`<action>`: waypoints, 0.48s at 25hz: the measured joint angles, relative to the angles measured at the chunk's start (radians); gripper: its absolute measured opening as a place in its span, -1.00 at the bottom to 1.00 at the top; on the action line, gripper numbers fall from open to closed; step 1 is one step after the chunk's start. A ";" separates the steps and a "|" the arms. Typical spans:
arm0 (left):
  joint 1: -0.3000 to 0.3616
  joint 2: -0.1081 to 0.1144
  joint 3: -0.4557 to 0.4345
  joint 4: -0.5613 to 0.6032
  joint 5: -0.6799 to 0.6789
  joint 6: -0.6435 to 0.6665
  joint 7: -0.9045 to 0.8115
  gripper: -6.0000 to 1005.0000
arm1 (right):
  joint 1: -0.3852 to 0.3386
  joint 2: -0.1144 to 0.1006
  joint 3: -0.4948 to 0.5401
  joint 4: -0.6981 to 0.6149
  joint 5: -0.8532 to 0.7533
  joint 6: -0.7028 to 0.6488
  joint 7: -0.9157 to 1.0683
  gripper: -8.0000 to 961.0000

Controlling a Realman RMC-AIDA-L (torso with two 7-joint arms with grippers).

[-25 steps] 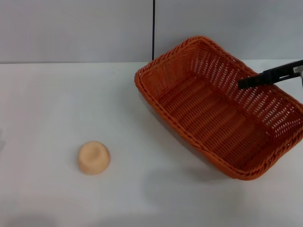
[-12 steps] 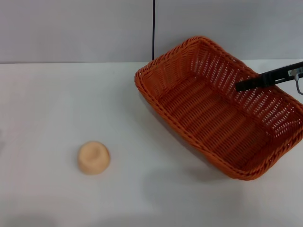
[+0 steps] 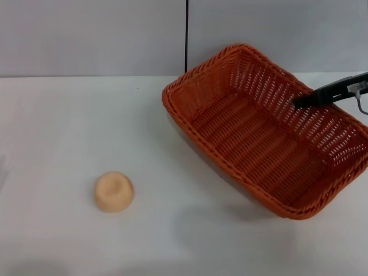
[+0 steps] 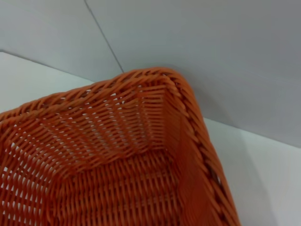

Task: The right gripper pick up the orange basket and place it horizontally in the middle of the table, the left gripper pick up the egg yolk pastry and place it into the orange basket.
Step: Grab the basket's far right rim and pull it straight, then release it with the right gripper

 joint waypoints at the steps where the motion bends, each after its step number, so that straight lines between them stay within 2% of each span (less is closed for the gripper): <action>1: 0.000 0.000 0.000 0.000 0.000 0.000 0.000 0.62 | 0.001 0.000 -0.002 -0.002 0.000 0.000 -0.020 -0.11; 3: 0.000 0.000 -0.001 -0.001 0.000 0.001 -0.002 0.62 | 0.001 0.000 -0.007 -0.007 0.001 0.001 -0.028 -0.40; 8: 0.006 0.000 -0.003 0.001 -0.001 0.027 -0.002 0.62 | 0.010 0.003 -0.039 -0.082 0.023 0.026 -0.115 -0.67; 12: 0.023 0.001 -0.004 0.001 -0.006 0.056 -0.002 0.62 | 0.042 0.003 -0.051 -0.109 0.064 0.094 -0.259 -0.67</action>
